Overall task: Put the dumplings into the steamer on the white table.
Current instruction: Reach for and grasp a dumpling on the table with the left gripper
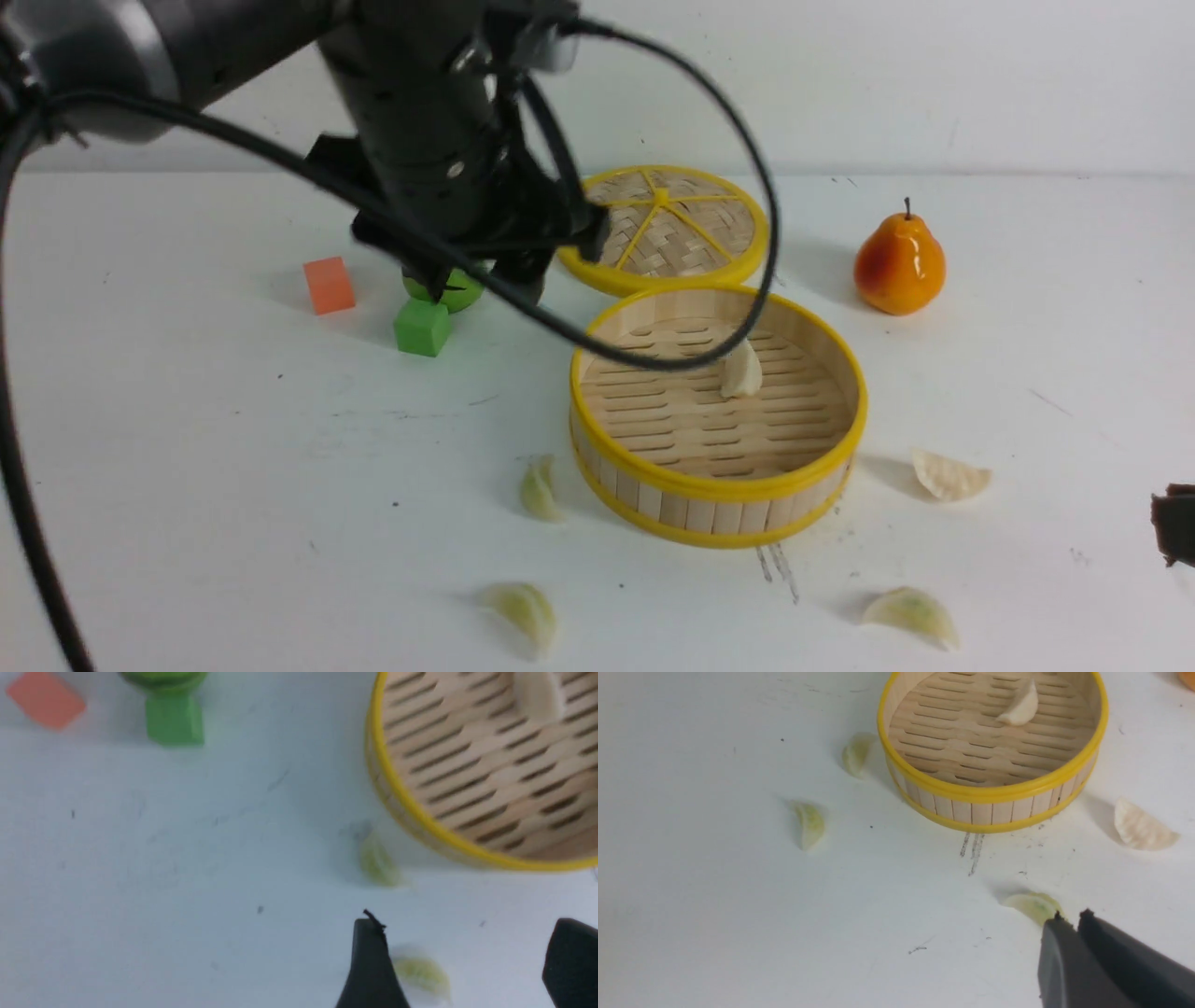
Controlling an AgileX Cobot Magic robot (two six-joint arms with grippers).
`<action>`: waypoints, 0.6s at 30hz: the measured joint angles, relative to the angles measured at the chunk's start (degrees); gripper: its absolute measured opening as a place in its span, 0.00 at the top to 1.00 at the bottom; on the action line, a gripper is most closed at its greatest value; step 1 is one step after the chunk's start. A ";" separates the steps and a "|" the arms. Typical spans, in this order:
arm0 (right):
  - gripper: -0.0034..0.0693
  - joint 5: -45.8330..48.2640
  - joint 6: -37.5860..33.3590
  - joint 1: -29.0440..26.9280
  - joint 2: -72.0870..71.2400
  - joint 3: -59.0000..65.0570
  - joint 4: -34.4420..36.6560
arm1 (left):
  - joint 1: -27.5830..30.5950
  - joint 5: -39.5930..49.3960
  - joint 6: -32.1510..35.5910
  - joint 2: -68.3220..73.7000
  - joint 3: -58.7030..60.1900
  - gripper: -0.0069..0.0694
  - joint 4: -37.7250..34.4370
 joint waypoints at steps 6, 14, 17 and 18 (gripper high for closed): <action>0.88 0.61 0.00 0.00 0.00 0.00 1.05 | 7.10 -9.95 -2.65 -1.98 19.12 0.31 -10.78; 0.87 0.99 0.00 0.00 0.00 0.00 0.65 | 6.40 -26.85 -3.04 3.92 22.76 0.31 -15.01; 0.87 0.99 0.00 0.00 0.00 0.00 0.65 | 6.25 -29.80 -3.04 6.63 22.76 0.31 -15.45; 0.87 1.04 0.00 0.00 0.00 0.00 0.65 | 6.25 -30.66 -3.04 7.71 22.76 0.31 -15.45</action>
